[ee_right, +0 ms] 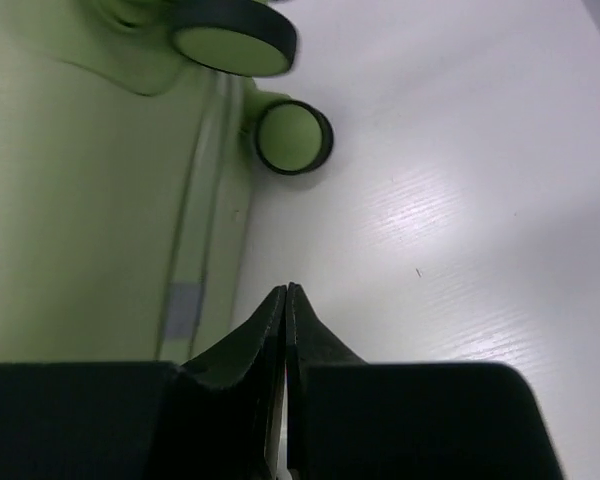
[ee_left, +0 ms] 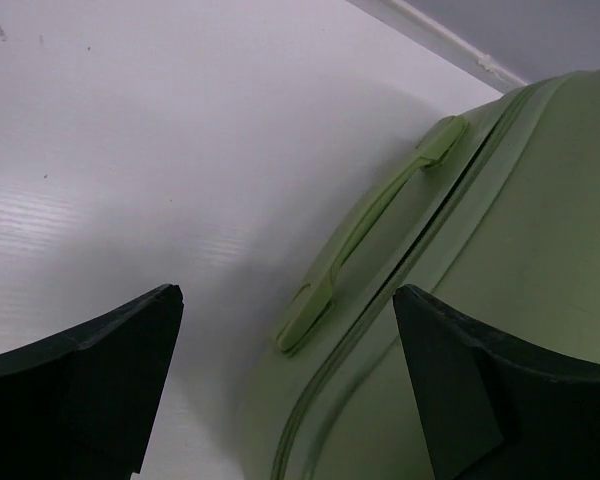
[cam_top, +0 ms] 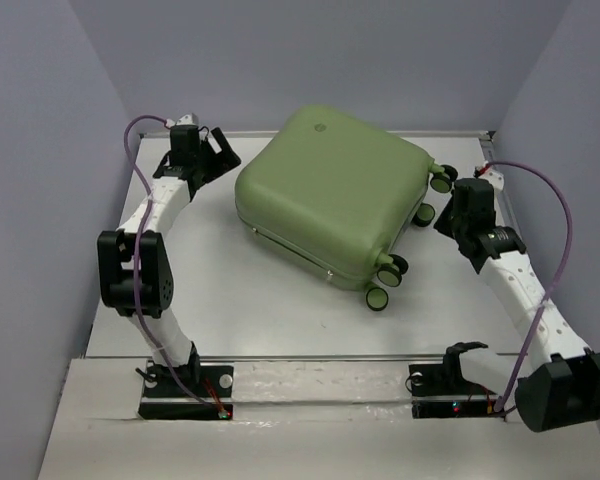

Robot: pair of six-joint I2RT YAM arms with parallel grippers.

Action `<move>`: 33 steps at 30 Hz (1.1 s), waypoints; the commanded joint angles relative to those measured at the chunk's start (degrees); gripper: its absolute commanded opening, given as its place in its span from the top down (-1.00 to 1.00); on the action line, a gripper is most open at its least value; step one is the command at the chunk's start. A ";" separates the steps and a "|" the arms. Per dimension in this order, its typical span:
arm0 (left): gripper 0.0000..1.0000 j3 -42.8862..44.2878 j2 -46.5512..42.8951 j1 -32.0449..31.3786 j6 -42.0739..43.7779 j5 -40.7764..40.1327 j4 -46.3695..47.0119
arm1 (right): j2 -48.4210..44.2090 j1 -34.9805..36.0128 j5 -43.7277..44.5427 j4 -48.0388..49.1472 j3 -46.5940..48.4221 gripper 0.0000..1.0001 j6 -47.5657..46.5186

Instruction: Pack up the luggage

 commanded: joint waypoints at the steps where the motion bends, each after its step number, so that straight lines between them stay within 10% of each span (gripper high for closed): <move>1: -0.98 6.49 6.08 0.08 -0.86 5.22 2.34 | 2.63 -4.80 -10.91 9.35 -2.43 0.86 2.02; 7: -0.98 10.03 14.90 -1.67 -0.95 9.89 2.15 | 11.50 -5.59 -16.89 16.73 -3.32 0.86 4.04; 15: -0.98 -15.61 7.53 -5.72 -14.64 9.91 23.58 | 24.60 -5.59 -28.40 23.60 2.39 0.86 6.07; 28: -0.98 -50.34 -29.34 -14.25 -15.36 -4.86 27.39 | 54.21 8.29 -46.76 15.08 40.49 0.77 -0.70; 33: -0.98 -58.00 -46.40 -20.82 -16.33 -11.18 20.12 | 69.48 8.29 -59.78 14.47 59.40 0.19 5.88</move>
